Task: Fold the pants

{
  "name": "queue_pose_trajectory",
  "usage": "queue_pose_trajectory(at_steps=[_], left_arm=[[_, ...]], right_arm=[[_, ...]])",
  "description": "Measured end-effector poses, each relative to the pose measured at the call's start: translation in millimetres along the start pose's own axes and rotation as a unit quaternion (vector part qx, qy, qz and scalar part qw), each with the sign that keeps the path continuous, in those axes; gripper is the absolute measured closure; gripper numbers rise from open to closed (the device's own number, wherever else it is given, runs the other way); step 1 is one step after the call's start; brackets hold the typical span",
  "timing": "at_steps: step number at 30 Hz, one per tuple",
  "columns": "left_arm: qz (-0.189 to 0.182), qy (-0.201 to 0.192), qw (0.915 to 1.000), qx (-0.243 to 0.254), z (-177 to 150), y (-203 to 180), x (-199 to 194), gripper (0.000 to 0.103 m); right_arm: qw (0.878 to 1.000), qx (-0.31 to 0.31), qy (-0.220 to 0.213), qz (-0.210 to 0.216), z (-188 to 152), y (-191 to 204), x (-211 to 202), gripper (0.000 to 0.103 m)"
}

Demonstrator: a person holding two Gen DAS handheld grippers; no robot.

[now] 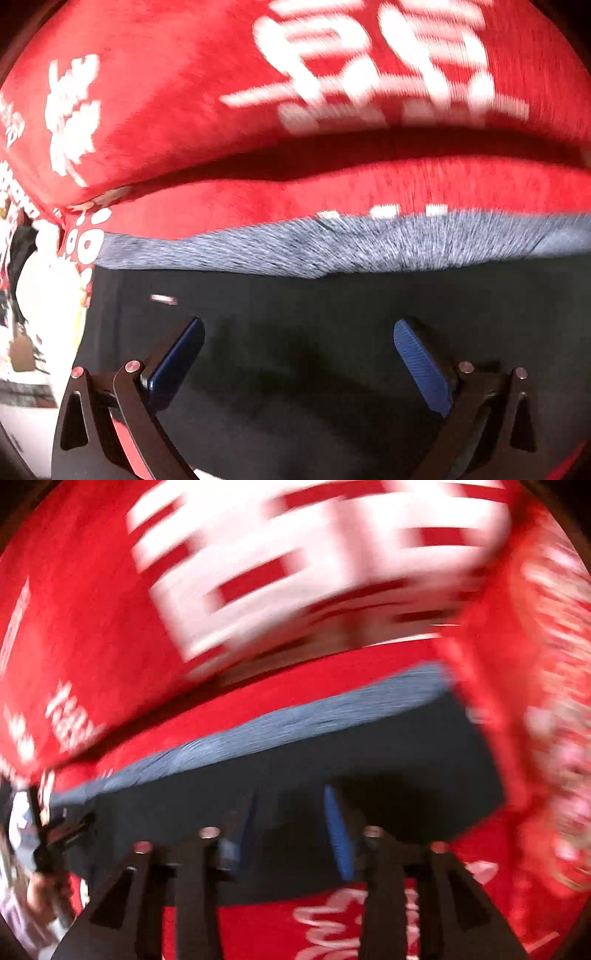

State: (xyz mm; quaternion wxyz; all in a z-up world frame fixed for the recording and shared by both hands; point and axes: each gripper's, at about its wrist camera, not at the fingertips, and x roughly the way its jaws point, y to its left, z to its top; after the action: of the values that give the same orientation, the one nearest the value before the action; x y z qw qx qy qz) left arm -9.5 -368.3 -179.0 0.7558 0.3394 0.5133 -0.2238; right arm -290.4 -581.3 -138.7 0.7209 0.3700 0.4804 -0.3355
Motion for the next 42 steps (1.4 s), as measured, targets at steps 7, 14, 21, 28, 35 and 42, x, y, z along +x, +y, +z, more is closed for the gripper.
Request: queue_pose_trajectory(at_steps=[7, 14, 21, 28, 35, 42], left_arm=[[0.044, 0.005, 0.9984, 0.035, -16, 54, -3, 0.0], [0.059, 0.036, 0.9971, -0.032, -53, 164, 22, 0.0], [-0.015, 0.026, 0.9973, -0.068, -61, 188, 30, 0.0], [-0.044, 0.015, 0.9964, -0.071, -62, 196, 31, 0.0], [-0.049, 0.011, 0.9963, -0.069, -66, 197, 29, 0.0], [0.005, 0.02, 0.9983, -0.054, -67, 181, 19, 0.0]], right_arm=[[0.988, -0.122, 0.036, -0.09, -34, 32, 38, 0.048], [0.971, -0.214, 0.057, 0.09, -92, 132, 2, 0.048], [0.881, -0.456, 0.041, 0.122, -191, 272, 26, 0.048], [0.872, -0.478, 0.064, 0.088, -184, 307, 59, 0.095], [0.89, -0.421, 0.13, 0.118, -195, 295, 55, 0.096], [0.942, -0.308, 0.087, 0.103, -144, 257, 36, 0.054]])
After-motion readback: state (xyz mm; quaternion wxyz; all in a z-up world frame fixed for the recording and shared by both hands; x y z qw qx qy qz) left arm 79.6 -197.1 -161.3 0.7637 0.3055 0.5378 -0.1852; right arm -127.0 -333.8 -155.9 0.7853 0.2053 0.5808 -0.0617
